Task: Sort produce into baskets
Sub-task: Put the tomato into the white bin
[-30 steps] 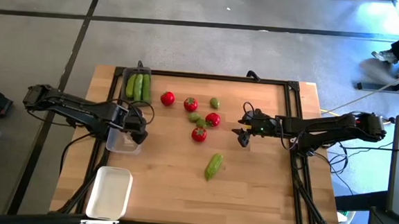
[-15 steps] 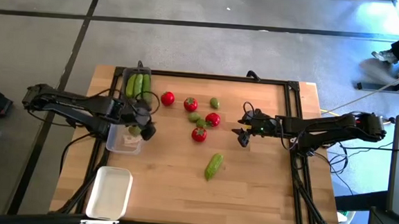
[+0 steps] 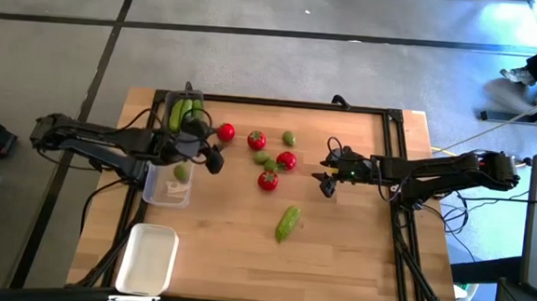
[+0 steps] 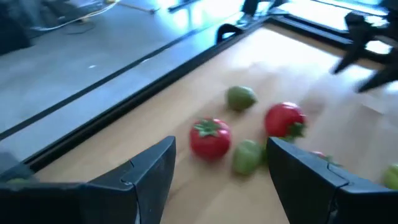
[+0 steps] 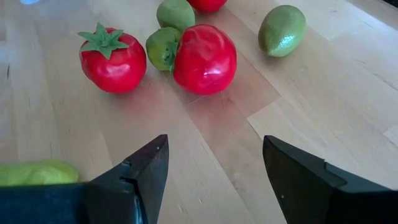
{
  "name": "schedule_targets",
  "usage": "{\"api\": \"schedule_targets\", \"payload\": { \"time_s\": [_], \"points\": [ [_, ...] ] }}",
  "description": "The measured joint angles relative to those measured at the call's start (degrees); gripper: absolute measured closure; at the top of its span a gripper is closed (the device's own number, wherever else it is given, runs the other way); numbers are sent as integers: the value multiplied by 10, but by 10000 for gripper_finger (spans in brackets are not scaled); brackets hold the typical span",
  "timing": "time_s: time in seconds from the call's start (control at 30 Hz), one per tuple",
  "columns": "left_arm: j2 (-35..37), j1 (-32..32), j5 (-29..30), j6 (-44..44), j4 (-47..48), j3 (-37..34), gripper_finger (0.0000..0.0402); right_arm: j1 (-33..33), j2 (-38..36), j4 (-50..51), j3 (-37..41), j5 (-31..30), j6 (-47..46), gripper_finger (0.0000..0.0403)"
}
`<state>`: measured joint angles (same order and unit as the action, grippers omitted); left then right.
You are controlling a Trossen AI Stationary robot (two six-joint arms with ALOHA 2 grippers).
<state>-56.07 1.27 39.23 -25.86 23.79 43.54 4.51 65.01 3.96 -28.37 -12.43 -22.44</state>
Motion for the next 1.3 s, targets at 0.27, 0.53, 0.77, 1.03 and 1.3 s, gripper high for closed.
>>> {"api": "schedule_targets", "payload": {
  "time_s": [0.27, 0.53, 0.77, 1.03, 1.3],
  "points": [
    [-45, -46, -9, -12, 0, -1, 148, 0, 0, 0, 0, 0, 0, 162],
    [-59, -66, -12, -3, -2, -1, 126, 0, 0, 0, 0, 0, 0, 162],
    [-58, -68, -12, -12, 20, -1, 105, 0, 0, 0, 0, 0, 0, 162],
    [-59, -90, -10, -18, 24, -1, 21, 0, 0, 0, 0, 0, 0, 162],
    [-59, -93, -1, -15, 21, -1, 10, 0, 0, 0, 0, 0, 0, 162]
  ]
}}
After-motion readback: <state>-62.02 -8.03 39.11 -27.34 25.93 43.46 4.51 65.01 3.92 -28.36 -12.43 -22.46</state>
